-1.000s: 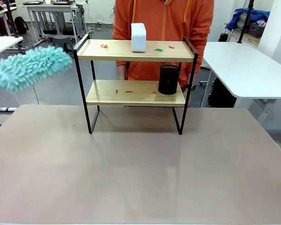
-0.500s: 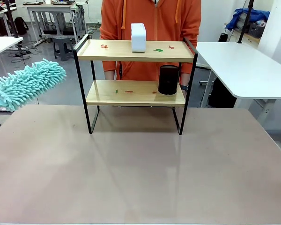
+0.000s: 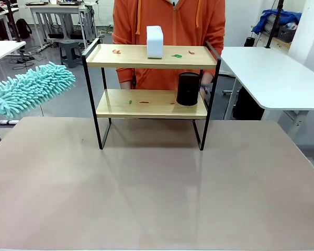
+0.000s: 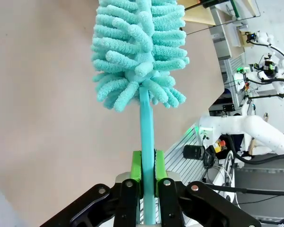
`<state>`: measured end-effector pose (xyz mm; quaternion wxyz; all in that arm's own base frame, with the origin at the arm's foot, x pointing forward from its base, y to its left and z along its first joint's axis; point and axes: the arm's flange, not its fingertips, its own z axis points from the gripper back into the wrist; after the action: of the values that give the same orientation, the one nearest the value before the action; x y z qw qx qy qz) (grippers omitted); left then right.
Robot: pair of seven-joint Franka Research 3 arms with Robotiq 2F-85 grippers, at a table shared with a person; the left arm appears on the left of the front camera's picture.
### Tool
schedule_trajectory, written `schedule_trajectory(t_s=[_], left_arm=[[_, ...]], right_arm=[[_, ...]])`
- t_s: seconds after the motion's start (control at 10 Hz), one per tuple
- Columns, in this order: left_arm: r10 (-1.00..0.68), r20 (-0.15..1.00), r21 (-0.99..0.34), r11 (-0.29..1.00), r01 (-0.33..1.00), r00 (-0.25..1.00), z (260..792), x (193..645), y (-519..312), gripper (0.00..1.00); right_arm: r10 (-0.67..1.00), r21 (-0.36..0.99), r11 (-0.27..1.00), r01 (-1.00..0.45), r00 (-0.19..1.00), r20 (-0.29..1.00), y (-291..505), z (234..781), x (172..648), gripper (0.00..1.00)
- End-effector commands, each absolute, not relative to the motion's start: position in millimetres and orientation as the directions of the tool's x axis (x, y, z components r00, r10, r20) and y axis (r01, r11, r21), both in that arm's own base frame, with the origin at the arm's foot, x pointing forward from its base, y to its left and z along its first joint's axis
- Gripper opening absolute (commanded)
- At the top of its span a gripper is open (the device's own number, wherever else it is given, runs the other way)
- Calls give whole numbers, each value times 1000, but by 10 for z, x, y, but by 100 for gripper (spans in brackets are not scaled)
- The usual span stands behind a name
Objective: Clean the shelf.
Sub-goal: Clean the specific tier of the Shelf with the Duster once objects are removed.
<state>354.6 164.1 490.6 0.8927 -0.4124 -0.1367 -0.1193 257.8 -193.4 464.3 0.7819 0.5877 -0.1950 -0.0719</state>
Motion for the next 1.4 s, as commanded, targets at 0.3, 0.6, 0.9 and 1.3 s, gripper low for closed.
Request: schedule_trajectory(t_s=[0.3, 0.6, 0.9, 1.3], left_arm=[[-101, 333, -707, 631, 319, 938, 4935, 3529, 1662, 8], [-101, 333, -707, 631, 319, 938, 4935, 3529, 1662, 8], [-101, 333, -707, 631, 319, 938, 4935, 3529, 1662, 8], [-340, 255, -596, 681, 424, 905, 5094, 3380, 1725, 12]], right_arm=[[-332, 942, 306, -141, 911, 244, -1941, 4658, 2576, 100], [-332, 942, 306, -141, 911, 244, -1941, 4658, 2576, 100], [-332, 942, 306, -141, 911, 244, -1941, 4658, 2576, 100], [-332, 942, 306, -141, 911, 244, -1941, 4658, 2576, 100]])
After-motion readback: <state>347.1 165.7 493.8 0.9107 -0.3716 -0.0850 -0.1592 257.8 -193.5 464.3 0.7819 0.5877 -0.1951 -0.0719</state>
